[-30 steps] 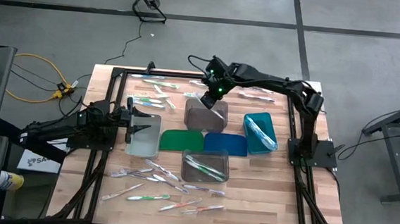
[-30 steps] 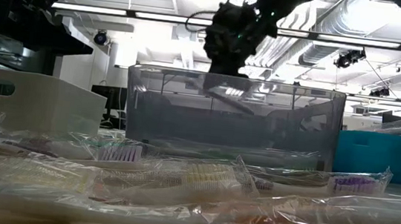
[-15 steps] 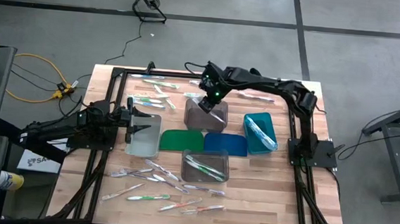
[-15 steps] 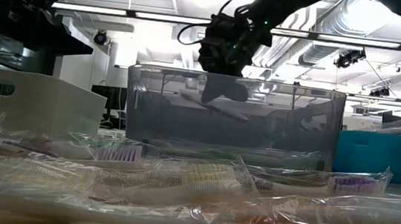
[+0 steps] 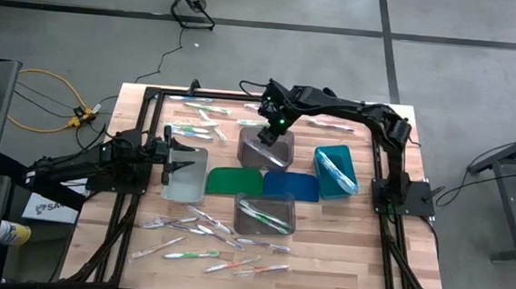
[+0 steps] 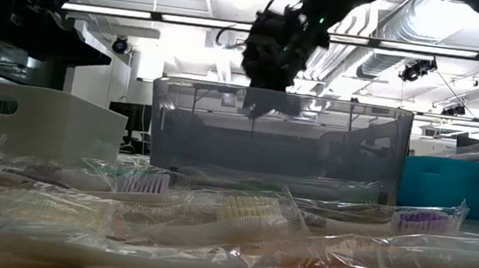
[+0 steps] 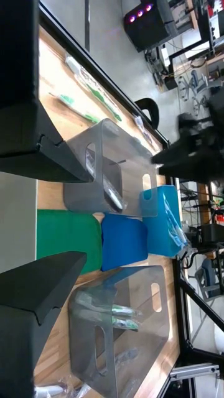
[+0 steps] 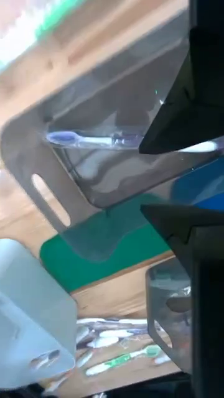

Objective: Pick & Place Toothbrushes
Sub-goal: Put the purple toothbrush into the top black bin

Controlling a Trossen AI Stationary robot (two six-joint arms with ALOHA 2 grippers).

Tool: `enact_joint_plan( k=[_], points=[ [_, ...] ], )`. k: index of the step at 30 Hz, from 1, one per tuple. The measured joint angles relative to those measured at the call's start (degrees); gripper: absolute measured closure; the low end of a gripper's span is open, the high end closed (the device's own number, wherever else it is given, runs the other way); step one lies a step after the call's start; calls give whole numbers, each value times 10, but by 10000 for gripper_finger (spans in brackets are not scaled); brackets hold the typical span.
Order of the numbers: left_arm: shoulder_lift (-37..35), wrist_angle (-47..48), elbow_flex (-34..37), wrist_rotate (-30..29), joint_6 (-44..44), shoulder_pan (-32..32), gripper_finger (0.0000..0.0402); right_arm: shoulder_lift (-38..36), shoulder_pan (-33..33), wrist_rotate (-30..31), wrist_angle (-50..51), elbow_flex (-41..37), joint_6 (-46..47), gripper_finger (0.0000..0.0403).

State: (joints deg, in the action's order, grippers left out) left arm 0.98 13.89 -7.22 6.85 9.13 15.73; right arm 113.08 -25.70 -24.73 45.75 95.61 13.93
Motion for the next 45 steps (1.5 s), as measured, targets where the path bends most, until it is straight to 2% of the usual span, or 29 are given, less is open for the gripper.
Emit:
enact_joint_plan(
  k=[4, 9, 15, 20, 27, 32, 45],
  points=[
    [0, 0, 0, 0, 0, 0, 215, -33, -13, 68, 44, 1, -2, 250],
    [0, 0, 0, 0, 0, 0, 215, -52, -52, 160, 137, 0, -17, 252],
    [0, 0, 0, 0, 0, 0, 215, -52, -118, 174, 212, -21, -111, 255],
    [0, 0, 0, 0, 0, 0, 215, -52, -164, 181, 198, -77, -203, 255],
    [0, 0, 0, 0, 0, 0, 215, -51, -212, 228, 105, -165, -333, 255],
    [0, 0, 0, 0, 0, 0, 215, -51, -225, 230, 47, -205, -413, 255],
    [0, 0, 0, 0, 0, 0, 215, -49, -239, 234, -20, -274, -471, 255]
  ],
)
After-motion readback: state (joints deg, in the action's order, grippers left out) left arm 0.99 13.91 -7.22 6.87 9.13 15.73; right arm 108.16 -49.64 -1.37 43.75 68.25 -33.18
